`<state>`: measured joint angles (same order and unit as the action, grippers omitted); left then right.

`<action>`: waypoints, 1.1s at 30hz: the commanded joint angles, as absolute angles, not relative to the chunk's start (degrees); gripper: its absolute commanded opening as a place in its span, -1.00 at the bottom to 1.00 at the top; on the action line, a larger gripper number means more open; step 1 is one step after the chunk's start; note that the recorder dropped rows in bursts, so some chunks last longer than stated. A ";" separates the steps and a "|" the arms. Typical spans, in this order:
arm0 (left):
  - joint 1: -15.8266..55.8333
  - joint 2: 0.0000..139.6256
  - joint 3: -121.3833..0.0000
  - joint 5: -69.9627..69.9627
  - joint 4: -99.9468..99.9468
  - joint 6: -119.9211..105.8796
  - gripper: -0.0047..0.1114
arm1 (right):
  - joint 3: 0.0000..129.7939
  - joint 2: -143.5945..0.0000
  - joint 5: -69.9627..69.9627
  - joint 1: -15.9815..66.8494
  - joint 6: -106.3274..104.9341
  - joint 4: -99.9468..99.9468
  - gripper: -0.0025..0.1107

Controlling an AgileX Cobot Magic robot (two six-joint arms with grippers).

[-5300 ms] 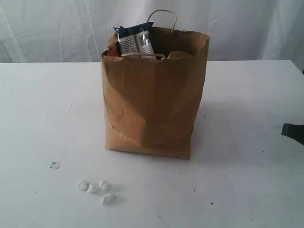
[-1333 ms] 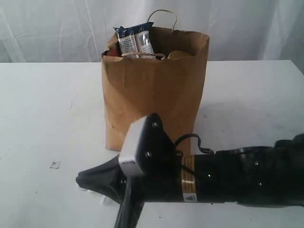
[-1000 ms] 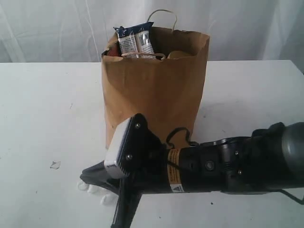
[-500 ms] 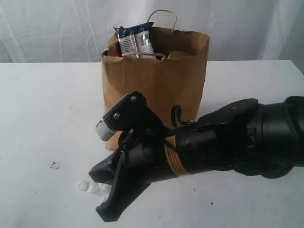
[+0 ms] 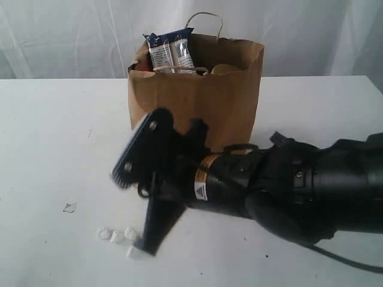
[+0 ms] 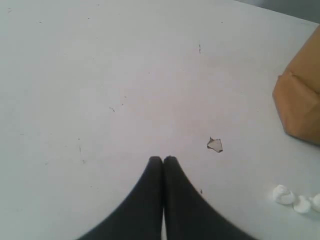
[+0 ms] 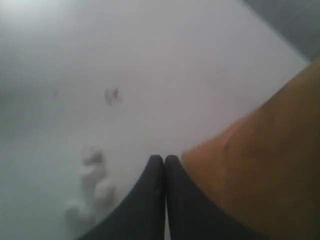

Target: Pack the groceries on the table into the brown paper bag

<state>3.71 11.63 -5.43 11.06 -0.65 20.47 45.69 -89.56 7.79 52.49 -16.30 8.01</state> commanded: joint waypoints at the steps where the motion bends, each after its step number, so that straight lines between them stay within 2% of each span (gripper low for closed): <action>1: 4.00 11.37 -5.41 11.08 -1.28 20.75 -0.92 | 49.37 -89.18 -15.36 55.58 -25.58 -0.66 -0.96; 6: 4.00 11.37 -5.41 11.08 -1.28 20.75 -0.92 | 58.70 -89.48 -32.61 55.94 -27.06 -6.38 -0.96; 13: 4.00 11.37 -5.41 11.07 -1.28 20.75 -0.92 | 71.64 -96.05 -51.41 54.31 -43.06 -25.09 -0.96; 17: 4.00 11.37 -5.41 11.07 -1.28 20.75 -0.92 | 72.33 -97.99 -44.47 54.31 -43.36 -25.43 -0.95; 19: 4.00 11.37 -5.41 11.07 -1.28 20.75 -0.92 | 72.33 -98.56 -43.03 54.31 -43.36 -25.43 -0.89; 25: 4.00 11.37 -5.41 11.07 -1.28 20.75 -0.92 | 72.33 -101.61 -38.59 54.31 -43.57 -22.03 -0.15; 33: 4.00 11.37 -5.41 11.07 -1.28 20.75 -0.92 | 72.33 -106.07 -30.79 53.13 -39.52 -20.75 -0.12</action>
<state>3.71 11.63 -5.43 11.06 -0.65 20.47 72.05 -104.71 -32.81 54.38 -41.77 -21.96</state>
